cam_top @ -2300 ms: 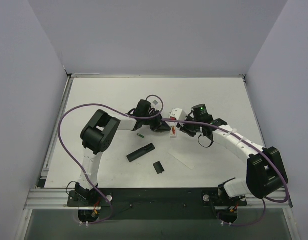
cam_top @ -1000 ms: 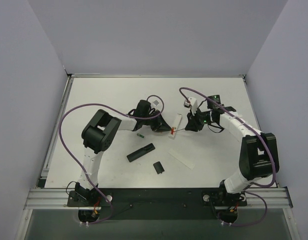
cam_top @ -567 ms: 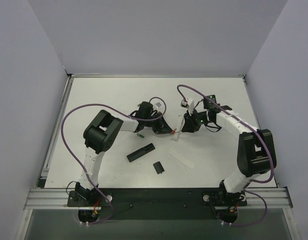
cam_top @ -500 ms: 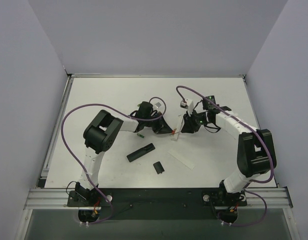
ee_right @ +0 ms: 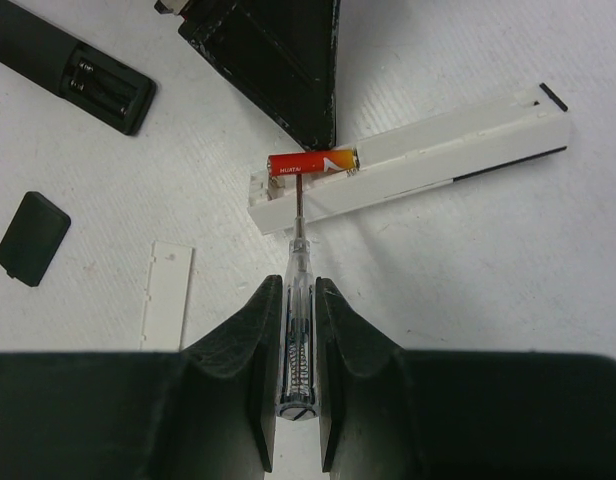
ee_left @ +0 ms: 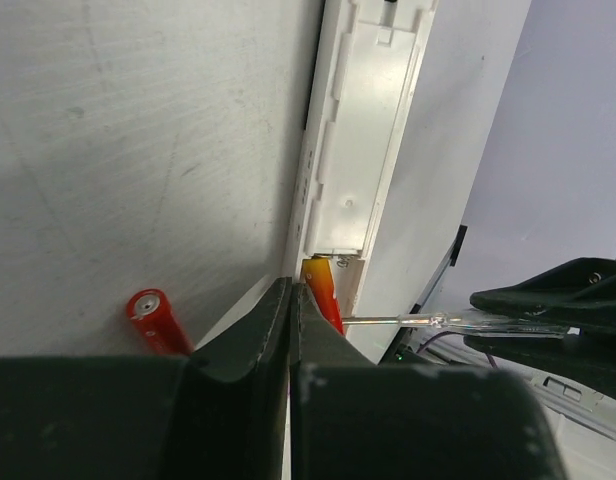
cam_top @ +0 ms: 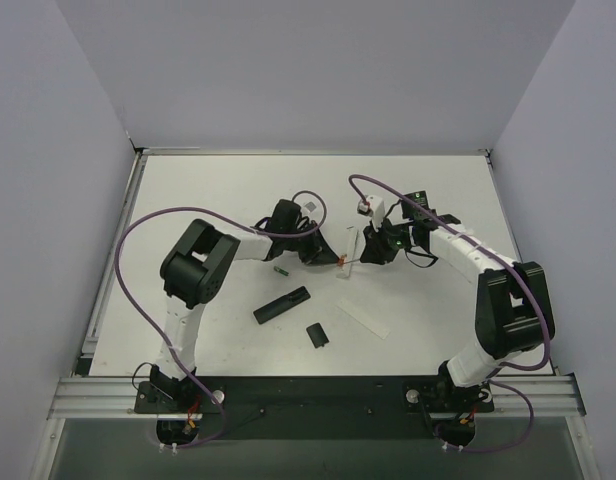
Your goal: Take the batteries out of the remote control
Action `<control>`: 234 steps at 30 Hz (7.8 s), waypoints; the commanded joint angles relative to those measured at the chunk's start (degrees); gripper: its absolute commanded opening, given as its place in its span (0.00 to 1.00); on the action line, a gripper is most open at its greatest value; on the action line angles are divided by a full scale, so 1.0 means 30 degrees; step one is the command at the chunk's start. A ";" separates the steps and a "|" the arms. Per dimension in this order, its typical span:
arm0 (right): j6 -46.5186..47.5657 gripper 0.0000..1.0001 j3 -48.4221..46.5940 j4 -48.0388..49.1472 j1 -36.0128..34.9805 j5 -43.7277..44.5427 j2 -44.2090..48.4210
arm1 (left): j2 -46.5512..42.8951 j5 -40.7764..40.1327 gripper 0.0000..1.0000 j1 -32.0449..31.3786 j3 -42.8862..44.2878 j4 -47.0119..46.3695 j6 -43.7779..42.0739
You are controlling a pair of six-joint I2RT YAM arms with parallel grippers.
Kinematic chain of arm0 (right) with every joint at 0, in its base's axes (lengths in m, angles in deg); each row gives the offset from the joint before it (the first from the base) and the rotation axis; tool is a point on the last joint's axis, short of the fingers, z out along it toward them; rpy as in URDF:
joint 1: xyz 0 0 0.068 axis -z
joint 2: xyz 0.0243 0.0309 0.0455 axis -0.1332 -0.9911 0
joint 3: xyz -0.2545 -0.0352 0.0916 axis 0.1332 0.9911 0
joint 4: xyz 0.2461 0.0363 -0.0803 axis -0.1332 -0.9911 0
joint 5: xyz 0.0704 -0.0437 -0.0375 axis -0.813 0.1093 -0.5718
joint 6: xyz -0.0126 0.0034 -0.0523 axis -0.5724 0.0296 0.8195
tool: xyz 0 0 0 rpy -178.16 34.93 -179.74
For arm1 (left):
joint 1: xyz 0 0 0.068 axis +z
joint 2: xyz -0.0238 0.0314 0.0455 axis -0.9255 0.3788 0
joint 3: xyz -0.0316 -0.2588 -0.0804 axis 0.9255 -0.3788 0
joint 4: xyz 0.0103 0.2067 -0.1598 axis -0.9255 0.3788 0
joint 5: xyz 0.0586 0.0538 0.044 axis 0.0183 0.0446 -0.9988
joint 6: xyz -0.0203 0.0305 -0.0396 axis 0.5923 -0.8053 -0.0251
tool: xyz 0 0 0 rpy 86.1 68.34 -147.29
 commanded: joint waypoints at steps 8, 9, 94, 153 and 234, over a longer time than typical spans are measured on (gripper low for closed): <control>-0.0193 0.00 0.0160 0.0044 -0.0145 0.0209 0.0531 | -0.1674 -0.0490 0.19 0.0539 0.0606 0.0816 -0.1037; -0.0251 0.00 0.0131 0.0073 -0.0175 0.0239 0.0473 | -0.1645 -0.0490 0.20 0.0568 0.0606 0.0815 -0.1037; -0.9480 0.00 0.3560 0.6197 -0.7733 0.3637 0.2845 | -1.2925 0.1239 0.22 0.4787 -1.0761 0.7701 -0.6721; -0.9157 0.00 0.2005 0.4877 -0.7763 0.4370 0.0531 | -1.0814 0.0243 0.22 0.4787 -1.0819 0.7993 -0.6545; -1.6542 0.72 0.2916 0.0078 -0.2431 1.5590 0.4095 | -2.3090 -0.7112 0.97 0.5109 -0.6630 1.0250 -1.2902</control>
